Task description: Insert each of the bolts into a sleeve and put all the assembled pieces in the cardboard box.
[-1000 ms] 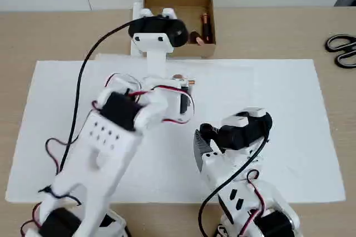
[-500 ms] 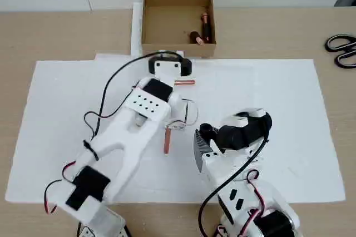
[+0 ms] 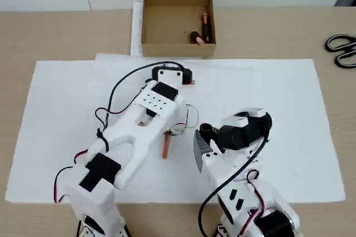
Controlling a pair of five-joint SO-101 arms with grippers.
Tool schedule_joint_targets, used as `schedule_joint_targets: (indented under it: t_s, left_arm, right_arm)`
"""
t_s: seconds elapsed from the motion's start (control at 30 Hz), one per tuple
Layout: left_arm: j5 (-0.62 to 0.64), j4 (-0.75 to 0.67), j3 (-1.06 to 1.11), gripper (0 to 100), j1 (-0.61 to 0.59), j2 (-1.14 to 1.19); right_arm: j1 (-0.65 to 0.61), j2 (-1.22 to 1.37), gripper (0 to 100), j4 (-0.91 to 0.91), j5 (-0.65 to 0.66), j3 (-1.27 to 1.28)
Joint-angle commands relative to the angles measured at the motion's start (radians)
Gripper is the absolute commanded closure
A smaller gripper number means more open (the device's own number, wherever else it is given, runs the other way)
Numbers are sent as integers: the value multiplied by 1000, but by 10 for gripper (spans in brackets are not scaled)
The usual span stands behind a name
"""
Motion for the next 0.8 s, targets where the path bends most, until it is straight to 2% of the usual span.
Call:
schedule_joint_targets:
  t_s: [0.0,0.33,0.53,0.77]
  left_arm:
    - [-5,-17,-10,992,-8,5]
    - [-5,-17,-10,991,-8,8]
    - [-2,-14,-10,889,-9,8]
    - [25,-17,-8,881,-9,40]
  right_arm:
    - [4,-8,995,-24,-6,-9]
    - [4,-8,995,-24,-6,-9]
    - [5,-8,995,-25,-6,-11]
    - [7,-8,995,-25,-6,-12]
